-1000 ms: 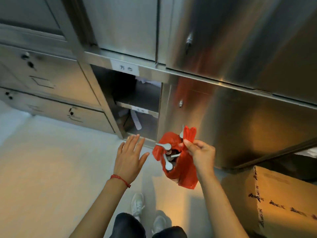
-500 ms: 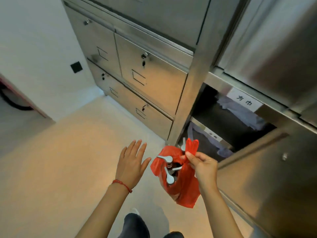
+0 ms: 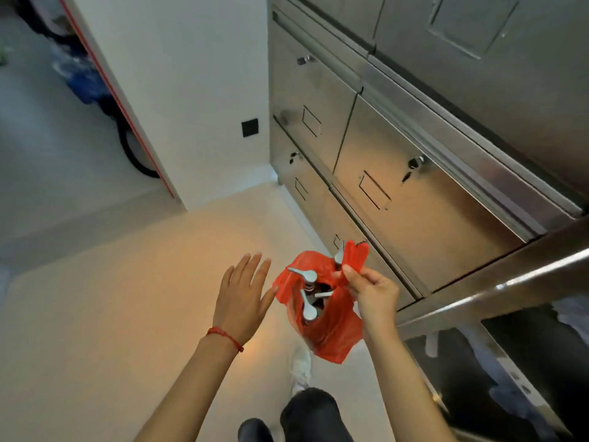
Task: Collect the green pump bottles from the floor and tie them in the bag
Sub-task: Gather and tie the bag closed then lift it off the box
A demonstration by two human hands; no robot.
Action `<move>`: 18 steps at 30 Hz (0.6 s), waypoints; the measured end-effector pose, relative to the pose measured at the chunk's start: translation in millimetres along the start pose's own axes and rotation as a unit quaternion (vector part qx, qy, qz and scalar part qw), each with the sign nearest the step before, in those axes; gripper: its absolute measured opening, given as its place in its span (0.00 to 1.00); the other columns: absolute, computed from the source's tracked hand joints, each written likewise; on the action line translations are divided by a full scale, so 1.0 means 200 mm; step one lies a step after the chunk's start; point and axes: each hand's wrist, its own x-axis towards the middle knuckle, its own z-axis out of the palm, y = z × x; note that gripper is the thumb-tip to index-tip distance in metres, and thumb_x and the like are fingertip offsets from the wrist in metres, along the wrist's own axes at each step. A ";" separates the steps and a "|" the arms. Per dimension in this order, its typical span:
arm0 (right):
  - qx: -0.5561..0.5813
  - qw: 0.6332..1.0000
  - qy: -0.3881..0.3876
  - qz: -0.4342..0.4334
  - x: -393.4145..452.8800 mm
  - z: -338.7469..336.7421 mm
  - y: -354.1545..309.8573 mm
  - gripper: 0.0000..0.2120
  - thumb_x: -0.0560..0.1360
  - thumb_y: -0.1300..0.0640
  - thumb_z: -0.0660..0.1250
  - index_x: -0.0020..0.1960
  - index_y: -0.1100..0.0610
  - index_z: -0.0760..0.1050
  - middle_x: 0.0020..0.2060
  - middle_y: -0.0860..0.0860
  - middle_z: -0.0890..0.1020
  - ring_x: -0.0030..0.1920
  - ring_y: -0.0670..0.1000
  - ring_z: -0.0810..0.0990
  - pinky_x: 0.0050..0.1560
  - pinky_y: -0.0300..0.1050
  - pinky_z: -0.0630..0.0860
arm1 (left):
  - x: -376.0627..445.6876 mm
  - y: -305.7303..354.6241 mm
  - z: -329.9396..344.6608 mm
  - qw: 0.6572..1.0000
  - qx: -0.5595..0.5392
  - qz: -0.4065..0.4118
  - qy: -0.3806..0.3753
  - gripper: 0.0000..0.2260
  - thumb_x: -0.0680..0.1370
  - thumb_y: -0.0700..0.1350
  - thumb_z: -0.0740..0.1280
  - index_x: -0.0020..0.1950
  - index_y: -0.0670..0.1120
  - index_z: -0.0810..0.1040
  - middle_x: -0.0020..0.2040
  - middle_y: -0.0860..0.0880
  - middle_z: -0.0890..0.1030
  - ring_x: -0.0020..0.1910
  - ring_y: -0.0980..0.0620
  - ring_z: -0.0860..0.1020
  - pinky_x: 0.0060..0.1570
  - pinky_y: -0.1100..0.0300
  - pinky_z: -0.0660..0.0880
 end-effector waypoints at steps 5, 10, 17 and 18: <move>0.004 0.999 -0.047 0.007 0.37 0.28 -0.09 0.09 0.69 0.65 0.70 0.32 0.56 0.82 0.28 0.50 0.85 0.31 0.46 0.82 0.39 0.38 0.79 | 0.35 -0.16 -0.04 0.998 -0.005 -0.059 0.015 0.32 0.77 0.61 0.40 0.63 0.42 0.72 0.63 0.40 0.76 0.62 0.39 0.73 0.58 0.40 0.70; -0.006 0.996 -0.080 0.025 0.73 0.53 -0.21 0.08 0.70 0.66 0.70 0.34 0.56 0.81 0.27 0.50 0.84 0.31 0.45 0.83 0.33 0.33 0.78 | 0.70 -0.28 -0.15 0.993 -0.023 -0.110 0.023 0.32 0.77 0.62 0.41 0.63 0.42 0.72 0.62 0.40 0.76 0.61 0.38 0.74 0.57 0.40 0.71; -0.024 0.994 -0.105 0.036 1.17 0.90 -0.33 0.09 0.71 0.66 0.69 0.33 0.57 0.81 0.27 0.49 0.84 0.31 0.44 0.82 0.32 0.32 0.76 | 1.15 -0.47 -0.29 0.989 -0.025 -0.140 0.032 0.34 0.77 0.62 0.39 0.64 0.41 0.71 0.63 0.38 0.75 0.63 0.37 0.72 0.59 0.41 0.69; -0.027 0.994 -0.105 0.035 1.24 0.95 -0.34 0.09 0.71 0.65 0.69 0.33 0.57 0.81 0.27 0.49 0.84 0.30 0.44 0.82 0.32 0.31 0.76 | 1.22 -0.51 -0.30 0.990 -0.026 -0.139 0.029 0.34 0.77 0.62 0.39 0.64 0.41 0.71 0.63 0.38 0.75 0.63 0.37 0.72 0.59 0.41 0.69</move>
